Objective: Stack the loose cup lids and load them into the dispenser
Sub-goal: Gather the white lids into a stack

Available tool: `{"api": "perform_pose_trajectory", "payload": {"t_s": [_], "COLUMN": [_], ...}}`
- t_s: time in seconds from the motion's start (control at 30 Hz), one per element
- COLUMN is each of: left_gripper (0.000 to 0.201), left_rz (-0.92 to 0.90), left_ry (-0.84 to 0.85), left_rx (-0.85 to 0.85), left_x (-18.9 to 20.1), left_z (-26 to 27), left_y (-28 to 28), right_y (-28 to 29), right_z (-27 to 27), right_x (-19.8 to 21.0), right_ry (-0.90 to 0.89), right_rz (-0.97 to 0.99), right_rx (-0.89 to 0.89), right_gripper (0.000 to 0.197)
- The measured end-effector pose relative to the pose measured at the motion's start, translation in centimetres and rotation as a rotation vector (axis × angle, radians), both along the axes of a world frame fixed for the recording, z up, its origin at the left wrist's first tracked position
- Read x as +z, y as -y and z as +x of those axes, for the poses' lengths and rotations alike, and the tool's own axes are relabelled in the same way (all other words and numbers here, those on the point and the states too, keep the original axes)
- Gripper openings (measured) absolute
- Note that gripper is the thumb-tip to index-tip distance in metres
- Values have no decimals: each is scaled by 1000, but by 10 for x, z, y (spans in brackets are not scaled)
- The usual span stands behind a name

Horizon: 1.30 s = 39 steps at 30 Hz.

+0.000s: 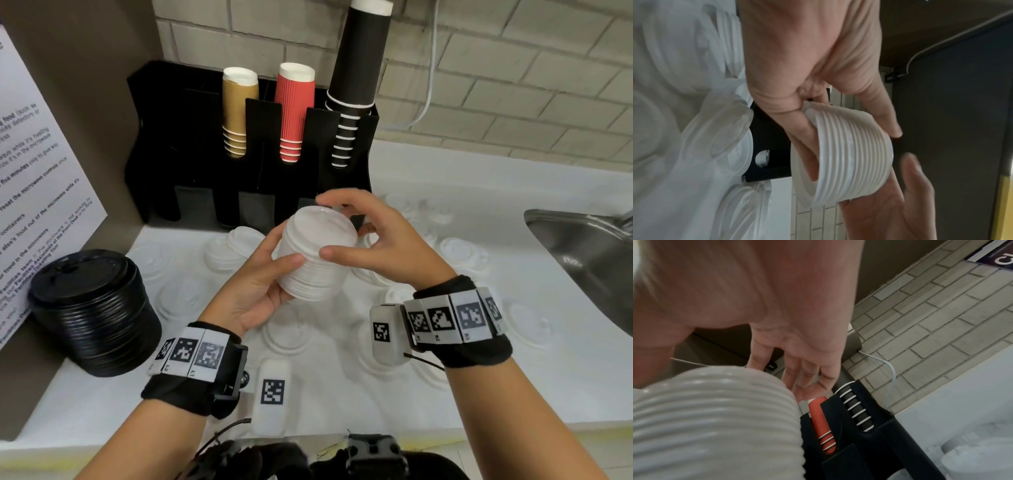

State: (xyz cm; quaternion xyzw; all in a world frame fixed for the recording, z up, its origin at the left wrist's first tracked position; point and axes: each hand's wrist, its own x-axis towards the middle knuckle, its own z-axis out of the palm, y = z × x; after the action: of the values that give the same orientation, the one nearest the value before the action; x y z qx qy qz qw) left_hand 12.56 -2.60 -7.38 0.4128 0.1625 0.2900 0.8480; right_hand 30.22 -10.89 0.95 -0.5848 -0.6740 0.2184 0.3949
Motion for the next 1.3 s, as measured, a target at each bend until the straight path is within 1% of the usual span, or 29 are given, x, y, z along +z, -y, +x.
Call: {"api": "perform_pose_trajectory", "payload": {"t_s": [0.03,0.1,0.13,0.17,0.2,0.23,0.3,0.33,0.37,0.43,0.5,0.53,0.6,0.67,0.73,0.77,0.83,0.93,1.0,1.07,1.2,1.23,1.3], "left_gripper": [104,108,105,100,97,95,97,100,103,105,101,98,91,88,103,111,116,111,104,99,98,97,97], "left_rz": [-15,-80,-113,-135,-144,-140,-123,-117,-115,-114,-112,-114,-117,-117,-117,-120,-132,-160,-145,-116,-126,-128,-130], "left_ry": [-4,11,26,40,53,62,72,75,78,83,87,91,96,104,124,133,142,155,163,162,149,145,137], "left_rx": [17,69,101,127,145,158,173,177,181,187,185,184,183,183,168,155,129,133,136,128,123,118,109], "left_x": [0,1,2,2,3,3,5,6,7,8,8,8,8,7,7,7,8,8,9,9,6,5,4], "left_z": [0,0,0,-1,-2,-3,-3,-2,-2,-1,1,2,4,5,6,6,8,8,7,6,7,8,9], "left_y": [1,1,0,-1,-3,-4,-4,-4,-4,-3,-1,0,0,1,1,2,2,0,-3,-6,-8,-7,-7], "right_y": [1,4,6,8,10,13,20,24,27,30,32,32,33,32,28,26,22,21,21,21,14,11,6], "right_z": [3,10,15,19,23,26,26,25,23,19,16,15,13,16,24,29,41,52,56,55,43,40,36], "right_x": [-1,-5,-7,-11,-15,-21,-35,-41,-46,-55,-61,-64,-65,-58,-43,-35,-20,-6,-5,-11,-33,-39,-47], "right_ry": [-24,-95,-74,21,170,336,636,755,848,989,1076,1089,1051,907,705,614,443,182,36,-7,-36,-33,51], "right_rz": [-1,0,-27,-97,-217,-381,-706,-800,-849,-882,-875,-867,-850,-828,-762,-693,-500,-238,-150,-156,-196,-204,-243], "right_rx": [-25,-102,-129,-124,-78,-8,109,144,175,226,240,238,246,242,189,149,71,-48,-131,-162,-168,-164,-182], "right_gripper": [50,36,28,25,29,38,64,75,83,93,97,97,92,84,77,75,69,57,51,49,43,41,40]}}
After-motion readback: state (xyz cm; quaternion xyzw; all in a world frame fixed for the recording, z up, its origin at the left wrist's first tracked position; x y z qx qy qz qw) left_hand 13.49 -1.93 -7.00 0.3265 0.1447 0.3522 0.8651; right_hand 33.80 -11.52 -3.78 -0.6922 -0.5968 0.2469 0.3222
